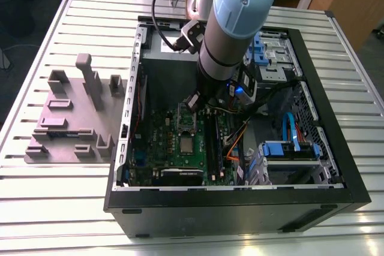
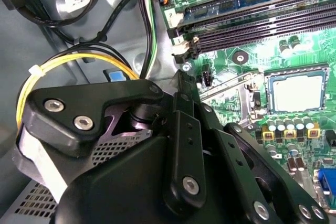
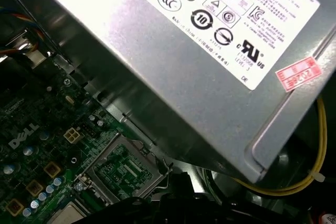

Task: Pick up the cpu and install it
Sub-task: 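Close the cpu cover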

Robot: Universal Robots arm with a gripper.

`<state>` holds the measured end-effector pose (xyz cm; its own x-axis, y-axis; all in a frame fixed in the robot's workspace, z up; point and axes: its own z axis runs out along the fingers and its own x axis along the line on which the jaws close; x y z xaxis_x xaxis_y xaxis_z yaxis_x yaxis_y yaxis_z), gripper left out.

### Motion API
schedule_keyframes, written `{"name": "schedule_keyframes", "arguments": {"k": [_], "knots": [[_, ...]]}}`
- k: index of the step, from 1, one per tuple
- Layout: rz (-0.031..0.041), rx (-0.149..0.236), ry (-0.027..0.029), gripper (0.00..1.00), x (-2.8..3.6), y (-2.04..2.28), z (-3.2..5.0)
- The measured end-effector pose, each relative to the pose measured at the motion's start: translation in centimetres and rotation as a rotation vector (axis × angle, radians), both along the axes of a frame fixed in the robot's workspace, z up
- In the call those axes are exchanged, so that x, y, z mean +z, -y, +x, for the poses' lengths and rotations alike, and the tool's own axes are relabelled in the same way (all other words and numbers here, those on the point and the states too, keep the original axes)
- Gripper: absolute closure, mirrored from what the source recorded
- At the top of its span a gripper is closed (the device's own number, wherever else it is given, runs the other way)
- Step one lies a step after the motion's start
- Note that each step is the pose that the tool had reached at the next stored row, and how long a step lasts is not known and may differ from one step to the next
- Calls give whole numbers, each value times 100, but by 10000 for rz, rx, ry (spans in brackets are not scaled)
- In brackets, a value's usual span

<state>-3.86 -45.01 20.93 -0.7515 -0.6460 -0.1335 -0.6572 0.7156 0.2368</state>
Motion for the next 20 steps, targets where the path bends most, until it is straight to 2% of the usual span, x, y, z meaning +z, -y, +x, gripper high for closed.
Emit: {"name": "schedule_keyframes", "arguments": {"k": [10, 20], "knots": [[-9, -11, -19, 90, 20, 0, 0], [-112, -11, -20, 90, 33, 0, 0]]}}
